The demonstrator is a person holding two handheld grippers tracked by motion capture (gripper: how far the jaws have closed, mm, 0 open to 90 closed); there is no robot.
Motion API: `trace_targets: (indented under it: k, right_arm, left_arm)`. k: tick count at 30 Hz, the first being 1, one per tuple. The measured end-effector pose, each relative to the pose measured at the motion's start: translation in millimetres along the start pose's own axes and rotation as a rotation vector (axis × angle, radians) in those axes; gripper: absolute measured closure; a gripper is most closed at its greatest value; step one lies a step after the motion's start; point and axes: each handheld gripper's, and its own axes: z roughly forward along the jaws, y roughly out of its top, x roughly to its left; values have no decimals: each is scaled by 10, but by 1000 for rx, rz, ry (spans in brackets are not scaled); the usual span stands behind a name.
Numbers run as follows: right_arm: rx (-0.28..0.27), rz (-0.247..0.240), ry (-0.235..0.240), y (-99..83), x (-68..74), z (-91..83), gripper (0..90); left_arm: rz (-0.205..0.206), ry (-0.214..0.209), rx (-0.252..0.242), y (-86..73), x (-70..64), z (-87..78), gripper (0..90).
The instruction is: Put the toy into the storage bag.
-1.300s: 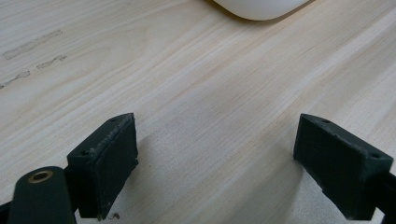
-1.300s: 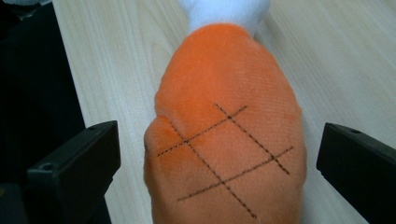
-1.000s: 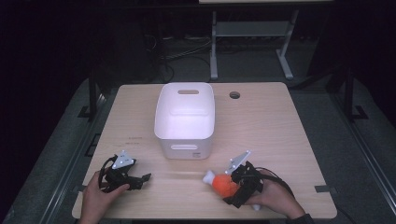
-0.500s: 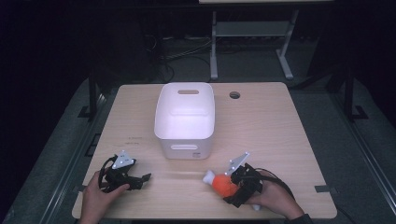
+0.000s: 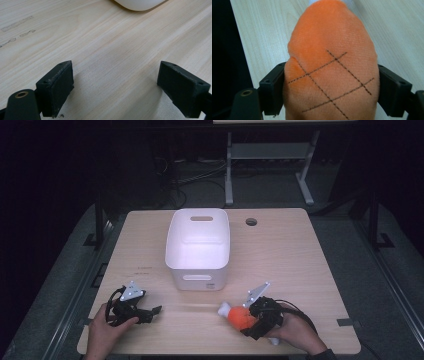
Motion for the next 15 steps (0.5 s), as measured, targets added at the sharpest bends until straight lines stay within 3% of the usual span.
trace_targets:
  k: [7, 15]
  right_arm:
    - [12, -1, -13, 3, -9, -43, 221]
    - [-18, 21, -34, -20, -79, -171, 225]
  left_arm:
    - [3, 0, 3, 0, 2, -2, 127]
    - [2, 1, 1, -1, -1, -1, 128]
